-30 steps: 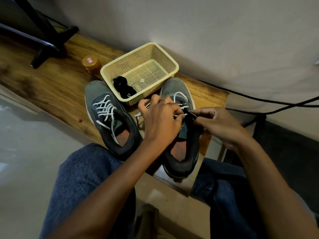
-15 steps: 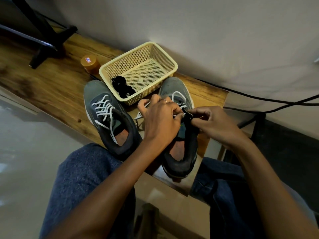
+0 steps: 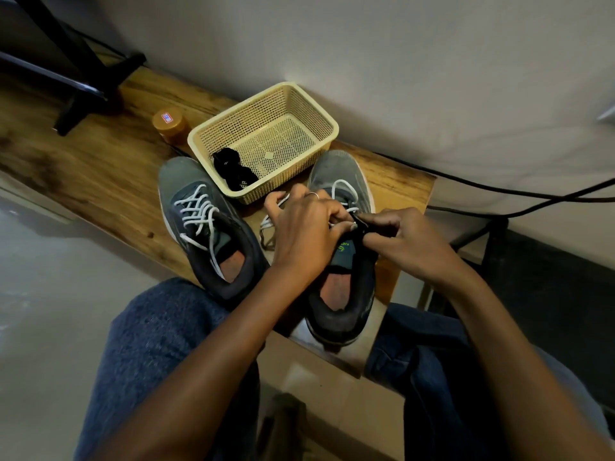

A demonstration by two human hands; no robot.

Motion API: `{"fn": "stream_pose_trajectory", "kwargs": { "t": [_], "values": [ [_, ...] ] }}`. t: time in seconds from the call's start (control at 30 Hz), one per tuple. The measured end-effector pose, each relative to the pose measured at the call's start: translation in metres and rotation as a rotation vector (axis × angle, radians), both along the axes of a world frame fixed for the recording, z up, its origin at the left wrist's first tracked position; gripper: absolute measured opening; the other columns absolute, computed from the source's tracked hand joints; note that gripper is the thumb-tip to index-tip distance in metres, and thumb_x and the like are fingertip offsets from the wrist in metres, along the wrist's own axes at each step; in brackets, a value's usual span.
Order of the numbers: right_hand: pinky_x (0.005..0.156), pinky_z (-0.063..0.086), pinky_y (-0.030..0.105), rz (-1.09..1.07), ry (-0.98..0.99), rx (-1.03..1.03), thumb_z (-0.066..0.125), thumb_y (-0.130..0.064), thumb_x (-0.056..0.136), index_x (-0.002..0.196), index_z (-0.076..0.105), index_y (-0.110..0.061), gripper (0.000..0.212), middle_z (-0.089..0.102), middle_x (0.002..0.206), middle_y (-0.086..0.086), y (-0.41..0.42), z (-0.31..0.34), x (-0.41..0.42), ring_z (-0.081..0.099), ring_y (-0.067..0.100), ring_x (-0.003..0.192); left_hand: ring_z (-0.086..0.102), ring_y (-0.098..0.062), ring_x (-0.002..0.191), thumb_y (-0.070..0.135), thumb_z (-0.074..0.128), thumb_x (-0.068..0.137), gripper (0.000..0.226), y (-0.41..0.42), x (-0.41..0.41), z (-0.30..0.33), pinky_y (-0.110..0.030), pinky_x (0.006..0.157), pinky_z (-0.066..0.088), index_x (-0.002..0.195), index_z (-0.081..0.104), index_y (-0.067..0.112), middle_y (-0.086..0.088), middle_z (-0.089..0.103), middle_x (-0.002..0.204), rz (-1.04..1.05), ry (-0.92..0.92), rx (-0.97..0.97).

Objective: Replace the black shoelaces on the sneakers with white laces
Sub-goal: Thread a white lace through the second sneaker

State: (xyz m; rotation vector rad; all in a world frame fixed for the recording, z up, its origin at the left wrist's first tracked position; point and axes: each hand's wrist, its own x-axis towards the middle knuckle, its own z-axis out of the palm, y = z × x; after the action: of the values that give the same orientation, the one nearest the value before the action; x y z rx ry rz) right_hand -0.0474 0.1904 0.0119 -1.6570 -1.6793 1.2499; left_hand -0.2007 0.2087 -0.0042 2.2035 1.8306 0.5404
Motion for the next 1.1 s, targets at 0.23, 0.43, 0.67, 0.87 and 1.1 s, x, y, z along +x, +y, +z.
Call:
{"fn": "stream_pose_trajectory", "kwargs": {
  "t": [0.23,0.43,0.67,0.87,1.1],
  "values": [
    [0.065,0.054,0.019,-0.113,0.100,-0.087,0.061,-0.006,0.087,0.106,0.072,-0.014,0.023,0.072,0.094,0.009,0.002,0.001,0.000,0.068,0.018,0.084,0.039,-0.011,0.113,0.043,0.061,0.090,0.015,0.005,-0.004,0.005,-0.037,0.095,0.010,0.101,0.070,0.038,0.016,0.064,0.106,-0.058,0.093,-0.056],
    [0.065,0.054,0.019,-0.112,0.148,-0.095,0.061,-0.003,0.087,0.102,0.072,-0.012,0.021,0.072,0.094,0.012,0.003,0.001,-0.001,0.069,0.021,0.086,0.045,-0.008,0.109,0.045,0.065,0.086,0.012,0.007,-0.007,0.002,-0.035,0.095,0.011,0.096,0.071,0.041,0.016,0.069,0.095,-0.010,0.011,-0.023],
    [0.062,0.052,0.017,-0.127,0.120,-0.073,0.065,-0.006,0.085,0.102,0.069,-0.012,0.018,0.070,0.088,0.010,0.002,-0.002,-0.003,0.066,0.014,0.077,0.046,-0.009,0.107,0.042,0.066,0.086,0.013,0.004,-0.003,-0.002,-0.036,0.097,0.013,0.096,0.072,0.037,0.015,0.068,0.096,0.007,-0.017,0.001],
    [0.053,0.048,0.014,-0.258,0.244,-0.149,0.059,-0.021,0.094,0.093,0.069,-0.008,0.017,0.068,0.080,0.007,0.004,-0.001,-0.003,0.064,0.005,0.062,0.047,-0.011,0.106,0.044,0.066,0.085,0.014,0.000,0.004,-0.004,-0.039,0.100,0.015,0.094,0.072,0.037,0.014,0.067,0.091,0.044,-0.003,0.059],
    [0.049,0.051,0.017,-0.382,0.203,-0.195,0.058,-0.011,0.094,0.092,0.065,-0.005,0.009,0.067,0.075,0.009,0.009,-0.001,-0.009,0.063,0.009,0.055,0.044,-0.011,0.105,0.046,0.066,0.084,0.013,0.000,0.002,-0.001,-0.037,0.096,0.015,0.091,0.070,0.036,0.014,0.064,0.092,0.027,-0.031,0.029]
  ]
}}
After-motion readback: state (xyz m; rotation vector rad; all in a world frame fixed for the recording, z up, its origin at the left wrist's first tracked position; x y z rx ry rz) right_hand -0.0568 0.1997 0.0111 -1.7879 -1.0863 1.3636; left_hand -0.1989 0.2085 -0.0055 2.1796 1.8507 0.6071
